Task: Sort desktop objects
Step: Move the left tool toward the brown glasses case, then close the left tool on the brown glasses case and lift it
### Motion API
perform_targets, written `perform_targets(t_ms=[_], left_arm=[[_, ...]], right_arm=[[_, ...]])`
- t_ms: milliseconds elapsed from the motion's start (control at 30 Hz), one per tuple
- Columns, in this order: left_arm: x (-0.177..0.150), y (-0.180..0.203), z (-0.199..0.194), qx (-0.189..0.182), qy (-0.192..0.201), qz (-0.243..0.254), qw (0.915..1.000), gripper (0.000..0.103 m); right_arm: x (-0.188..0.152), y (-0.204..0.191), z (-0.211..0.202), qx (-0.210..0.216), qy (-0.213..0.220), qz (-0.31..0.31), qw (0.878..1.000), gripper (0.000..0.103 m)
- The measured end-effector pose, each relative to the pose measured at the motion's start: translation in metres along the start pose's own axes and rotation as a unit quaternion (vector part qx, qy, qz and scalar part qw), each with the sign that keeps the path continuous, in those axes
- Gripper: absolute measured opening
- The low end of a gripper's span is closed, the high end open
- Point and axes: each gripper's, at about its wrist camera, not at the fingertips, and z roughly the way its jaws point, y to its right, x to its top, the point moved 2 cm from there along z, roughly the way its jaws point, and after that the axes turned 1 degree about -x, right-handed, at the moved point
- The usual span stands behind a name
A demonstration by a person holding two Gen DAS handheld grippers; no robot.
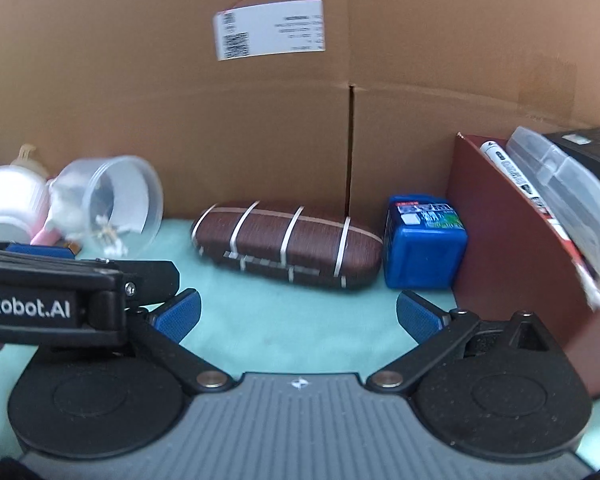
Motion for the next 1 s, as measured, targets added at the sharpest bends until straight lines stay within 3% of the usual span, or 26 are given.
perform_targets(t_ms=[100,200,367,467,667,767,867,900,933,1000], left_arm=[[0.007,0.001,0.017,-0.011,0.001,0.003,0.9999,0.103],[0.012,0.003,0.034,-0.024,-0.007,0.003,0.9997,0.1],[0.016,0.002,0.062,-0.046,-0.025,0.001,0.9986,0.095],[0.016,-0.006,0.073,-0.075,-0.05,-0.052,0.9946,0.095],[0.016,0.004,0.076,-0.06,-0.05,-0.067,0.9947,0.098],[0.013,0.012,0.074,-0.077,-0.06,-0.056,0.9937,0.084],[0.007,0.016,0.067,-0.096,-0.062,-0.035,0.9928,0.06],[0.006,0.016,0.065,-0.106,-0.065,-0.041,0.9914,0.046],[0.004,0.015,0.063,-0.111,-0.071,-0.051,0.9899,0.04],[0.0,0.013,0.055,-0.111,-0.073,-0.06,0.9893,0.041]], right_arm=[[0.005,0.012,0.017,0.014,-0.007,0.027,1.0,0.099],[0.007,0.02,0.029,0.033,-0.015,0.043,0.998,0.085],[0.006,0.027,0.045,0.041,-0.03,0.059,0.997,0.084],[0.008,0.025,0.049,0.045,-0.03,0.048,0.997,0.083],[0.011,0.023,0.051,0.045,-0.025,0.044,0.998,0.078],[0.008,0.014,0.044,0.06,-0.027,0.03,0.997,0.072],[0.003,0.003,0.032,0.058,-0.025,-0.001,0.998,0.072],[0.002,0.0,0.027,0.069,-0.022,-0.002,0.997,0.07],[0.001,-0.003,0.022,0.085,-0.021,-0.003,0.996,0.062],[0.0,-0.01,0.013,0.091,-0.023,-0.021,0.995,0.059]])
